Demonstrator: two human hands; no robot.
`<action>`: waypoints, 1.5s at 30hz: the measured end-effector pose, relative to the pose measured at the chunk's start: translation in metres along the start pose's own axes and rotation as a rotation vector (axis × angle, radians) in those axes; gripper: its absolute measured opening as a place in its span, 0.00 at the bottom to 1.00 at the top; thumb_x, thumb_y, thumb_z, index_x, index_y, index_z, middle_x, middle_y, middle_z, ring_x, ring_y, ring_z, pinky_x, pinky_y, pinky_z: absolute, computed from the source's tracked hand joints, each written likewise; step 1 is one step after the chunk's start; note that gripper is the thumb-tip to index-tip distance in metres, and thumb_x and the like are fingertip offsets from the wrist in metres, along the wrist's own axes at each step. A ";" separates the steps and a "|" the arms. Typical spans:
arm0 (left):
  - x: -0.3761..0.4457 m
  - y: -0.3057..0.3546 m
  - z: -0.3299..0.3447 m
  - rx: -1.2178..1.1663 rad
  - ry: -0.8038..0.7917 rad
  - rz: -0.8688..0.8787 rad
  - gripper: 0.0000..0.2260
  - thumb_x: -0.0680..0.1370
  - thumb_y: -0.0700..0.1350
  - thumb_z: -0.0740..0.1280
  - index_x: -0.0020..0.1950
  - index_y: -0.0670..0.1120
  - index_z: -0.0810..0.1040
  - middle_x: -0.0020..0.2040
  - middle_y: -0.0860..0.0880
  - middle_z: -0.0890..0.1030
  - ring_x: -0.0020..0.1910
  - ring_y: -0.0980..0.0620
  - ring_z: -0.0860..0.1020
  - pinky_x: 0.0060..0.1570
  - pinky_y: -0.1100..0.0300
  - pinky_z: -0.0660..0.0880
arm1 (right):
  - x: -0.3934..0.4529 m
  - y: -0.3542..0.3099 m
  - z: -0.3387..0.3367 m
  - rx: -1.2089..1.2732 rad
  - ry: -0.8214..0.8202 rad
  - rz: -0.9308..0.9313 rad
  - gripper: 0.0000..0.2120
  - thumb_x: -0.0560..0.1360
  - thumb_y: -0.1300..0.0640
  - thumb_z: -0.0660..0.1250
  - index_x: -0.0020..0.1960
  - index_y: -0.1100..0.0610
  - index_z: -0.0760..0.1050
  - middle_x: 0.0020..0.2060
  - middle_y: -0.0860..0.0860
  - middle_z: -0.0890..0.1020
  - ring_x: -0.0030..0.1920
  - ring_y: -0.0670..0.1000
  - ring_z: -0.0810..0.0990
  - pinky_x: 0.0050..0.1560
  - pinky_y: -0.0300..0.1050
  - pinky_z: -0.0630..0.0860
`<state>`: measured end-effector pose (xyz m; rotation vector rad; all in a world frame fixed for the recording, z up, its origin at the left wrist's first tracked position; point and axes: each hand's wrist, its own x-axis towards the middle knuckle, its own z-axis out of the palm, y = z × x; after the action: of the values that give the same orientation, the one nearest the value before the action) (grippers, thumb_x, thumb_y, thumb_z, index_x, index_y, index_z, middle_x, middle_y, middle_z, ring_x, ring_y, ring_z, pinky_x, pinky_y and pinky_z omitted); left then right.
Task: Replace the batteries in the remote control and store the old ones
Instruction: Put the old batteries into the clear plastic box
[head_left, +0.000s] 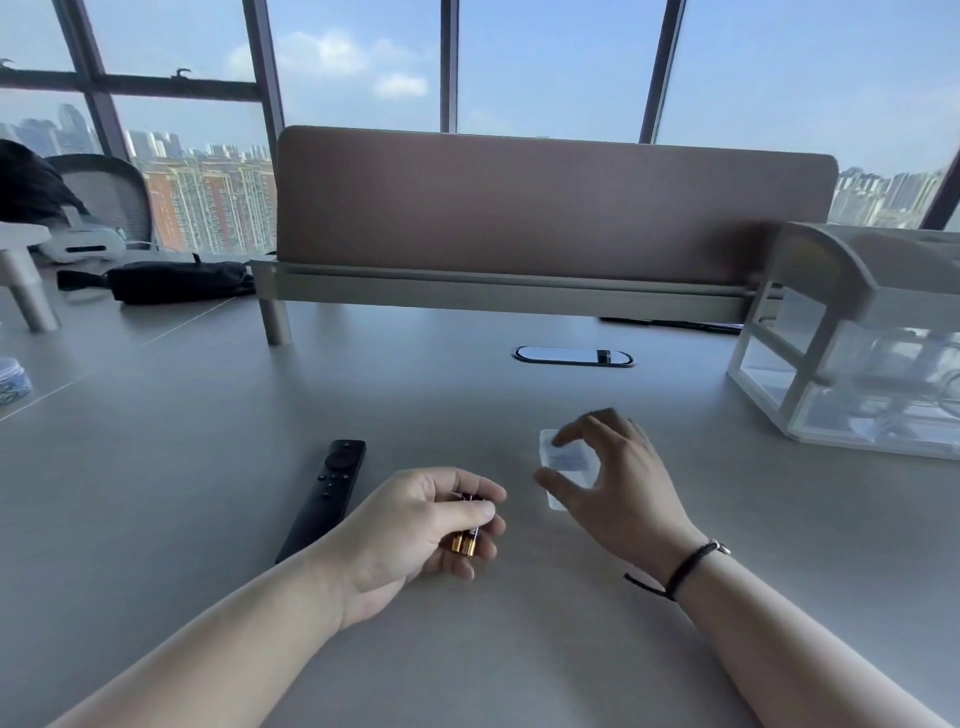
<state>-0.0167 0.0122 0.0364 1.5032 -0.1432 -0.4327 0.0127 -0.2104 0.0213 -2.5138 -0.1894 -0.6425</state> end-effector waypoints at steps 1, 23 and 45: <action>0.001 0.000 0.000 0.002 0.009 0.000 0.06 0.78 0.37 0.67 0.53 0.41 0.84 0.43 0.42 0.84 0.38 0.48 0.81 0.32 0.59 0.76 | -0.001 0.001 0.001 -0.010 -0.065 0.003 0.20 0.67 0.38 0.72 0.56 0.43 0.75 0.56 0.42 0.74 0.60 0.47 0.73 0.60 0.46 0.70; 0.008 0.000 -0.004 -0.012 0.175 0.005 0.13 0.73 0.46 0.75 0.54 0.40 0.83 0.32 0.52 0.71 0.27 0.55 0.63 0.23 0.63 0.63 | -0.016 -0.028 -0.005 0.796 -0.426 0.089 0.19 0.64 0.62 0.69 0.54 0.52 0.78 0.56 0.48 0.83 0.61 0.43 0.80 0.51 0.47 0.79; -0.006 0.011 -0.002 0.185 0.159 -0.021 0.32 0.64 0.66 0.76 0.37 0.51 0.54 0.33 0.49 0.51 0.28 0.50 0.50 0.25 0.62 0.49 | -0.022 -0.034 -0.006 0.407 -0.229 -0.216 0.12 0.78 0.45 0.65 0.53 0.50 0.81 0.43 0.39 0.85 0.46 0.39 0.84 0.47 0.40 0.79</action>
<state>-0.0194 0.0165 0.0477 1.7156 -0.0426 -0.3212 -0.0177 -0.1845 0.0313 -2.1793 -0.6173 -0.3497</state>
